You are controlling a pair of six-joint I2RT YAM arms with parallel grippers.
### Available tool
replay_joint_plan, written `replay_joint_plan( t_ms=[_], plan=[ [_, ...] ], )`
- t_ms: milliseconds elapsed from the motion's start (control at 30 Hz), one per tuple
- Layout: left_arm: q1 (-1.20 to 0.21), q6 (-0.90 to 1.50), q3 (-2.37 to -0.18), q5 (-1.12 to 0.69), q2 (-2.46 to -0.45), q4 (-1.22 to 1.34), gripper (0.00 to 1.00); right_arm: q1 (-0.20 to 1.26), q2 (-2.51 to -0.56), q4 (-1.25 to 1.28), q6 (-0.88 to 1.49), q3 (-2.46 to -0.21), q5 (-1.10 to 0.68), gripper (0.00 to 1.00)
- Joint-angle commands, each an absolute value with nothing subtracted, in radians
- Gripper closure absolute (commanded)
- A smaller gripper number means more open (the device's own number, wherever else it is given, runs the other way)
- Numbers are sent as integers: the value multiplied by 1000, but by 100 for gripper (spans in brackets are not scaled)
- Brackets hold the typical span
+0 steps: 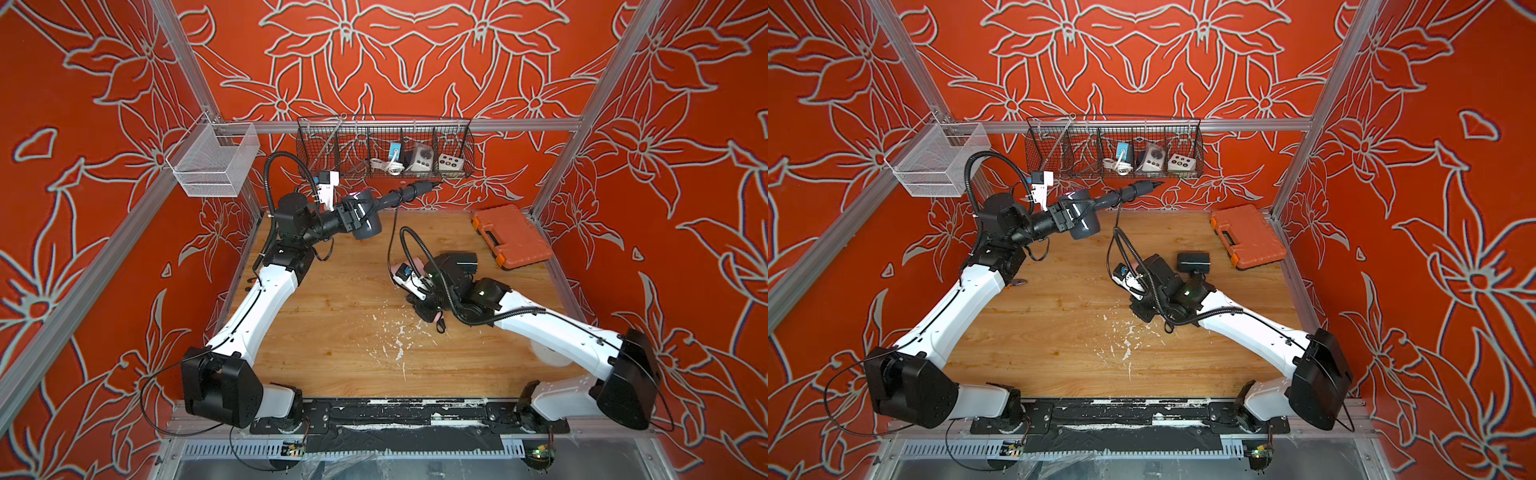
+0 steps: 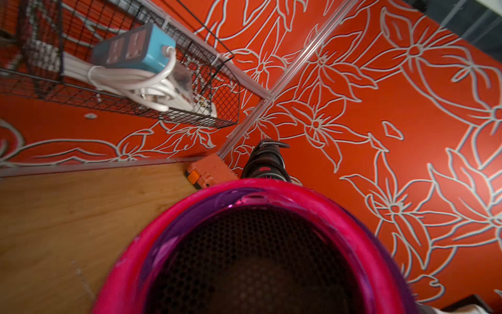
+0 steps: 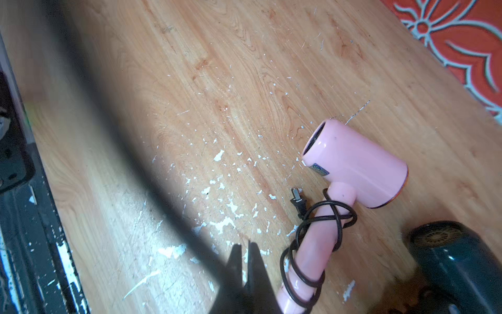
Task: Wrap the cord around the hair dryer
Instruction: Wrap the power cord around the hair dryer.
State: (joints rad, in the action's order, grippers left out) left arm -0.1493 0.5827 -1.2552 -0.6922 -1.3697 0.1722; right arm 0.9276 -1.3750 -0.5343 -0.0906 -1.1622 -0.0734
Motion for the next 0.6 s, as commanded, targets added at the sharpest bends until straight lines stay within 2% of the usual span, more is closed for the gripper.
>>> replay_joint_plan(
  t_ms=[0,267,467,567],
  plan=[
    [-142,392,-1299,-560,-1345,54,100,1008,-1361,-817,-97,-1277,129,100],
    [-143,327,-1230,-504,-1314,-36,100,1076,-1432,-1164,-122,-1617,447,100],
    [-154,331,-1188,-557,-1290,-49,100,1075,-1473,-1183,-288,-1772,684,100],
    [-179,327,-1178,-595,-1288,-60,100,1071,-1488,-1127,-384,-1833,730,100]
  ],
)
